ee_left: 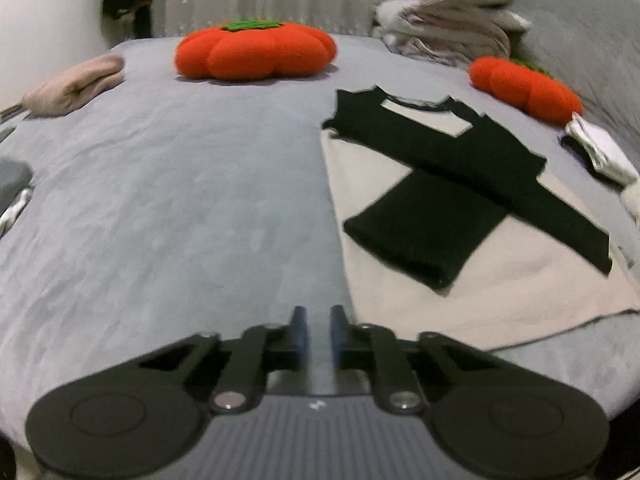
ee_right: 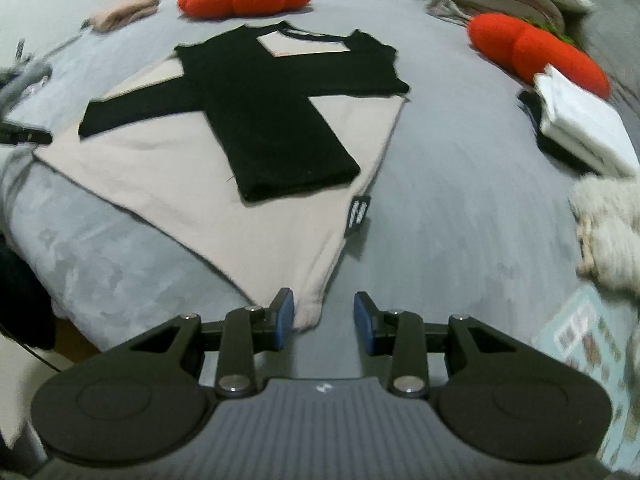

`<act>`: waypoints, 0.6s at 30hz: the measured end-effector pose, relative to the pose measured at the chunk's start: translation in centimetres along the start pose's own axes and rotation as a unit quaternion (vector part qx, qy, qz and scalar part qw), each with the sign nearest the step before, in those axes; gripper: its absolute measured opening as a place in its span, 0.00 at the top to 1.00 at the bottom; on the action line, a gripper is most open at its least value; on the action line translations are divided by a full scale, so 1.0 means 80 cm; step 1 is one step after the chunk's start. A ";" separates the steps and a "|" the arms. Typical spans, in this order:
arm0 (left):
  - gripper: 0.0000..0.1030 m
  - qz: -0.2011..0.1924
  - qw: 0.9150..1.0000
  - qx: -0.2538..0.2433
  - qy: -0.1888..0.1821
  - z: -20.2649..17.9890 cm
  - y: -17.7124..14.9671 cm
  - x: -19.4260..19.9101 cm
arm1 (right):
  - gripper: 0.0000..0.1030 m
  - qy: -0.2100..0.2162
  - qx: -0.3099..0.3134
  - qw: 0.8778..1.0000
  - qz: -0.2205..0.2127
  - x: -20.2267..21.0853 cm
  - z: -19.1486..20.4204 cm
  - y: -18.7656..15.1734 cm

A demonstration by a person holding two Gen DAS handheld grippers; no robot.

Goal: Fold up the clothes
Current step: 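Grasp the cream hem with both grippers and lift it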

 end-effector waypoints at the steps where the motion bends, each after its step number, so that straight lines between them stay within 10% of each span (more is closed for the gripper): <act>1: 0.89 -0.003 1.000 0.017 -0.010 0.002 0.001 0.003 | 0.63 0.008 -0.023 1.000 -0.004 0.006 -0.002 -0.002; 9: 0.89 0.012 0.988 0.132 -0.074 0.010 -0.007 0.002 | 0.63 0.077 -0.215 0.973 -0.038 0.027 -0.037 0.007; 18: 0.89 0.017 0.992 0.102 -0.069 -0.009 -0.008 -0.014 | 0.66 0.105 -0.279 0.954 -0.003 -0.003 -0.037 0.003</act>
Point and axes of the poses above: each gripper's, at about its wrist camera, not at the fingertips, and x roughly against the way its jaws point, z to its left, y to its top, the point moved 10 cm from there along -x, roughly the way its jaws point, and after that the axes turned 3 degrees about -y, right-handed, at the moved point
